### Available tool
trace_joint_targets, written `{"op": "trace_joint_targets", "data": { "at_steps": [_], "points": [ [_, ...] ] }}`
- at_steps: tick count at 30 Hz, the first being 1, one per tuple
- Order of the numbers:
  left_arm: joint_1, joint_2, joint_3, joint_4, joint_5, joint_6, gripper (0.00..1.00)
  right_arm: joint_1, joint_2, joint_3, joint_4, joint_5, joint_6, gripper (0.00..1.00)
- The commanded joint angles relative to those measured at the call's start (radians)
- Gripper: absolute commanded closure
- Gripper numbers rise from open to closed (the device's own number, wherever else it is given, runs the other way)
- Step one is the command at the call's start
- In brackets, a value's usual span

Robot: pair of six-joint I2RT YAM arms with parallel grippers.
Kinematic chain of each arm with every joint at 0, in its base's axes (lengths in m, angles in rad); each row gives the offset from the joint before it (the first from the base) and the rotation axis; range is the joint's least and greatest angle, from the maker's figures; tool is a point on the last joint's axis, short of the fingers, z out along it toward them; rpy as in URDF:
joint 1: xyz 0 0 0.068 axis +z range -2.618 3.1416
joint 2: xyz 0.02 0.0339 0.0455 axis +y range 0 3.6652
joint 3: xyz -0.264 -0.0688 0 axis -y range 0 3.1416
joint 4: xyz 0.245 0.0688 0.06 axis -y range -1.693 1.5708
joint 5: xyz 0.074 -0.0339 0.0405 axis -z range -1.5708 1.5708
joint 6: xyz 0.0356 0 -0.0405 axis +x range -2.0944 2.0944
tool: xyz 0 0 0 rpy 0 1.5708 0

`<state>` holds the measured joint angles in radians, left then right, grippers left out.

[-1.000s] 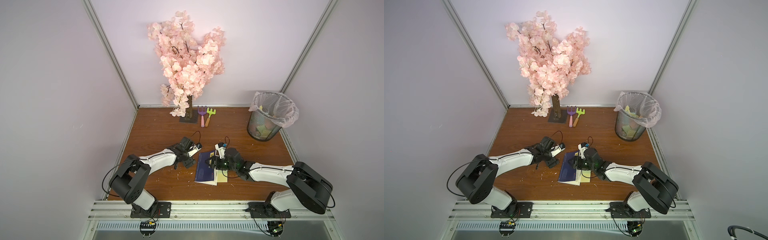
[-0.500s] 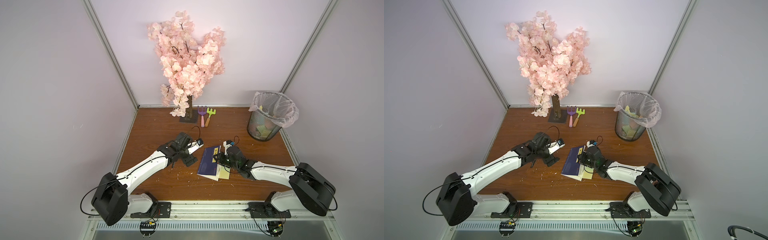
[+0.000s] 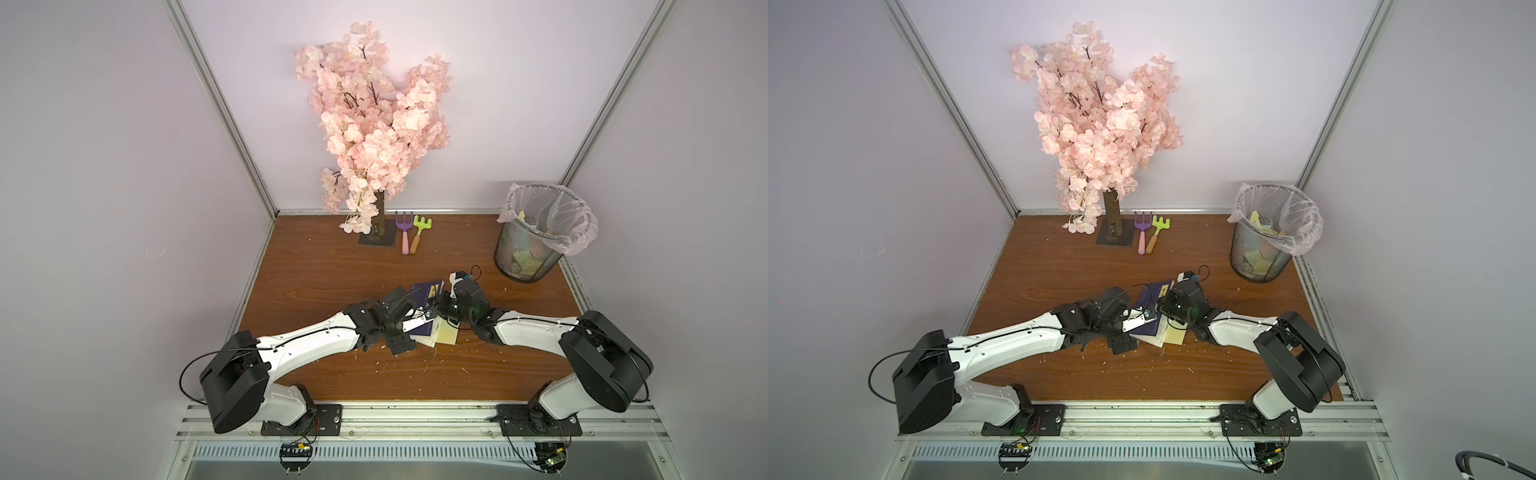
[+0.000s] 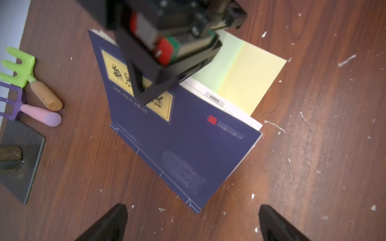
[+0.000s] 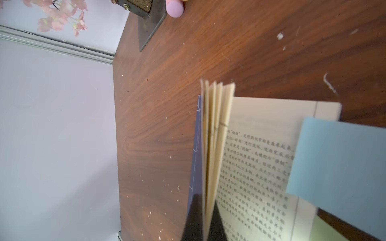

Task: Peel off the used sticky note
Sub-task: Open the book at the center of the board.

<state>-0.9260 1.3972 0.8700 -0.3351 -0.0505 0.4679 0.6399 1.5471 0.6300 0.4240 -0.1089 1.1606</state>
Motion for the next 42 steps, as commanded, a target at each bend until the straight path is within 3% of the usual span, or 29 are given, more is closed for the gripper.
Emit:
{"op": "trace_joint_targets", "data": {
  "at_steps": [1,18,25,31,36,42],
  "points": [
    [-0.022,0.002,0.015,0.064,-0.025,-0.009,0.03,-0.008,0.008,0.02,0.085,-0.053,0.043,1.0],
    [-0.099,0.026,-0.147,0.424,-0.158,0.041,0.01,-0.018,0.027,-0.023,0.2,-0.087,0.125,1.0],
    [-0.122,0.082,-0.135,0.451,-0.164,0.052,0.0,-0.018,0.028,-0.035,0.224,-0.09,0.143,1.0],
    [-0.128,0.113,-0.124,0.473,-0.197,0.047,0.05,-0.019,0.027,-0.036,0.226,-0.091,0.144,1.0],
    [-0.129,0.113,-0.108,0.466,-0.201,0.04,0.18,-0.022,0.03,-0.04,0.231,-0.093,0.147,0.98],
    [-0.13,0.102,-0.11,0.457,-0.201,0.047,0.57,-0.022,0.024,-0.042,0.22,-0.086,0.136,0.93]
  ]
}}
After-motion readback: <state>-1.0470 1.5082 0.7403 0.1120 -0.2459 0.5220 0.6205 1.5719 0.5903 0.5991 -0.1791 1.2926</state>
